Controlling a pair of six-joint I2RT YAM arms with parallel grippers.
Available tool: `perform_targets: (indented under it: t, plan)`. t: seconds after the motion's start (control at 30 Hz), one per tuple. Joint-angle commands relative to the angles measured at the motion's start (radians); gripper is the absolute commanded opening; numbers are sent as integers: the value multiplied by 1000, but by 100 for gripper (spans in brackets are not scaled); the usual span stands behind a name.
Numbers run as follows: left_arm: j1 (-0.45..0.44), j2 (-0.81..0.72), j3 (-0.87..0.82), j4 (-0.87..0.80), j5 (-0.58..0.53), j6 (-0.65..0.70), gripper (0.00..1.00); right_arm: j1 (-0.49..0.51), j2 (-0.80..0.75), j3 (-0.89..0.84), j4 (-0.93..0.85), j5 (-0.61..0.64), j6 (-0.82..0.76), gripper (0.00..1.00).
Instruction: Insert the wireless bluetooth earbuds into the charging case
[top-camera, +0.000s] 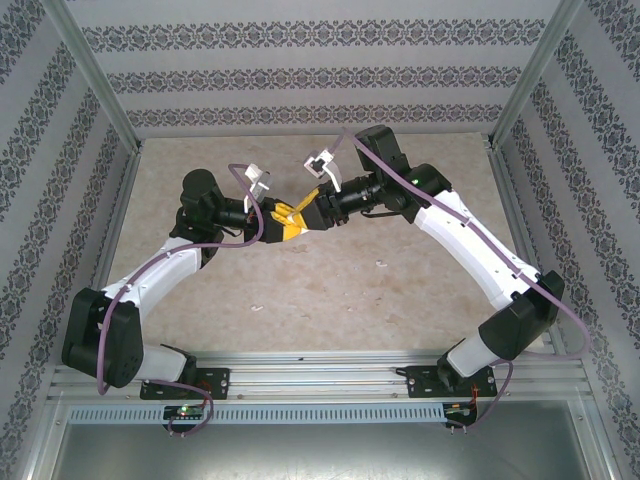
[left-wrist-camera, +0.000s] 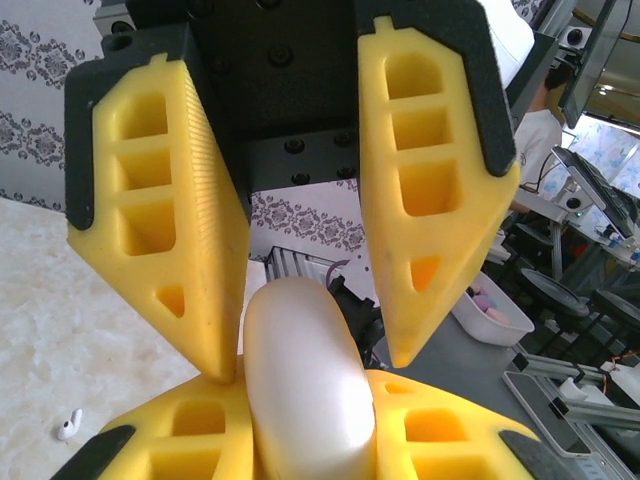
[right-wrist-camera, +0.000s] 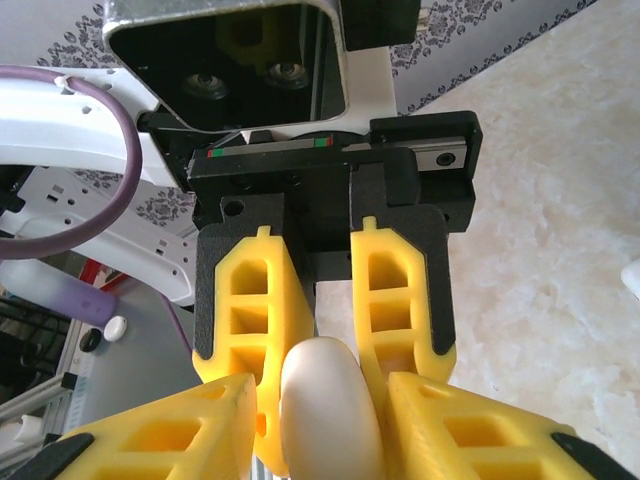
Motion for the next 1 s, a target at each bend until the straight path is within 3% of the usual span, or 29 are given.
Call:
perform_targets:
  t: [0.0,0.17,0.43,0.67,0.83,0.97]
  plan:
    - [14,-29,14,46,12,-20,5,21,5,-4,-45,-6,-34,38]
    - [15,-30,18,48,12,-28,5,24,18,1,-61,-11,-46,31]
    - [15,-19,32,60,22,-44,5,30,20,-16,-71,1,-66,37]
    - [15,-15,39,73,19,-58,8,27,25,-13,-76,6,-64,21]
    - [21,-15,29,127,-7,-92,21,18,10,-44,11,6,6,19]
    - [41,-24,13,199,-53,-137,43,14,-33,-123,148,39,75,19]
